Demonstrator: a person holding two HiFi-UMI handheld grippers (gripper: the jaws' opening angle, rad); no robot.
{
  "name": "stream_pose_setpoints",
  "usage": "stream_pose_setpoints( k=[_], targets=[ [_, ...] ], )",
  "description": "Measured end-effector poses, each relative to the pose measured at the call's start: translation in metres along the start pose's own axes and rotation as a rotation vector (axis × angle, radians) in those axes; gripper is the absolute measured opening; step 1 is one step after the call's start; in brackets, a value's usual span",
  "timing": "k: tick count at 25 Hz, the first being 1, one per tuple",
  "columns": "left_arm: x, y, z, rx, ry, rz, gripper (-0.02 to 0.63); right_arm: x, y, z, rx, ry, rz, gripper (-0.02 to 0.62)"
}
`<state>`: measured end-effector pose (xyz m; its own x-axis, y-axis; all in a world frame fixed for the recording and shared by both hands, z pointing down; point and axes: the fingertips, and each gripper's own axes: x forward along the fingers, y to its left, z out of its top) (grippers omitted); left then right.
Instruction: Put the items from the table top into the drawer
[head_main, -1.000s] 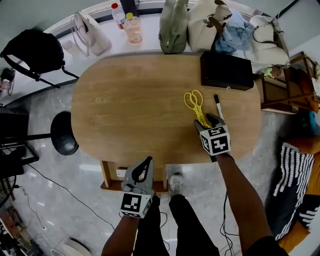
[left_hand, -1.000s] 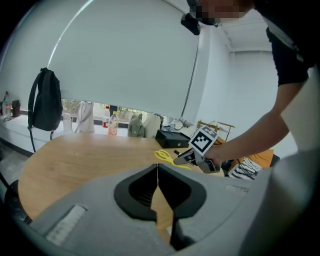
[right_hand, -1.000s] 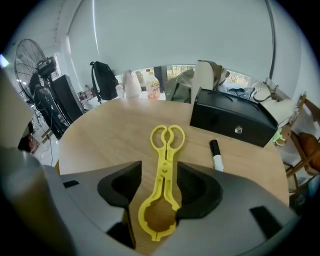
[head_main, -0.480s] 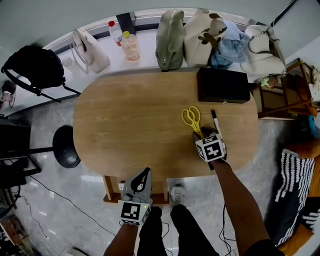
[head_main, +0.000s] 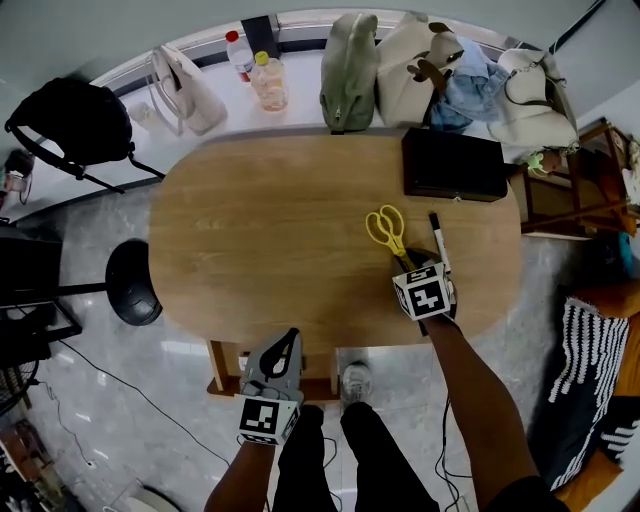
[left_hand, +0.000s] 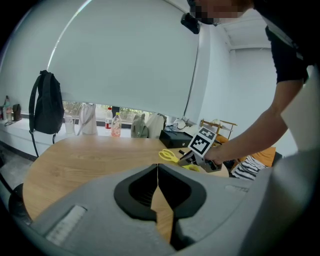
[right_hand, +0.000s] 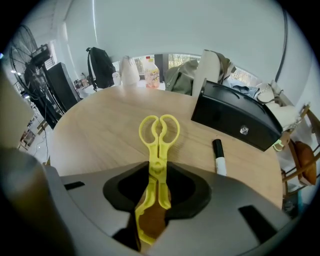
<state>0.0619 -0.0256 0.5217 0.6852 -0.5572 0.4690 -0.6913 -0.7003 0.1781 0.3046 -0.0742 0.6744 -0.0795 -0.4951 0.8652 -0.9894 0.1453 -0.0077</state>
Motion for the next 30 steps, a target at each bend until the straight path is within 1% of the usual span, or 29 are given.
stream_pose_setpoints(
  k=[6, 13, 18, 24, 30],
  targets=[
    [-0.015, 0.009, -0.008, 0.004, 0.002, 0.025, 0.018, -0.022, 0.023, 0.016, -0.044, -0.072, 0.013, 0.106],
    [-0.035, 0.016, -0.012, -0.005, -0.017, 0.065, 0.018, -0.063, 0.071, 0.038, -0.128, -0.167, 0.051, 0.106],
    [-0.055, 0.023, -0.022, -0.035, -0.031, 0.101, 0.018, -0.086, 0.121, 0.039, -0.184, -0.189, 0.099, 0.106],
    [-0.091, 0.041, -0.036, -0.067, -0.044, 0.163, 0.018, -0.104, 0.188, 0.032, -0.315, -0.208, 0.155, 0.106],
    [-0.131, 0.064, -0.061, -0.099, -0.044, 0.237, 0.018, -0.113, 0.257, 0.019, -0.437, -0.222, 0.231, 0.107]
  ],
)
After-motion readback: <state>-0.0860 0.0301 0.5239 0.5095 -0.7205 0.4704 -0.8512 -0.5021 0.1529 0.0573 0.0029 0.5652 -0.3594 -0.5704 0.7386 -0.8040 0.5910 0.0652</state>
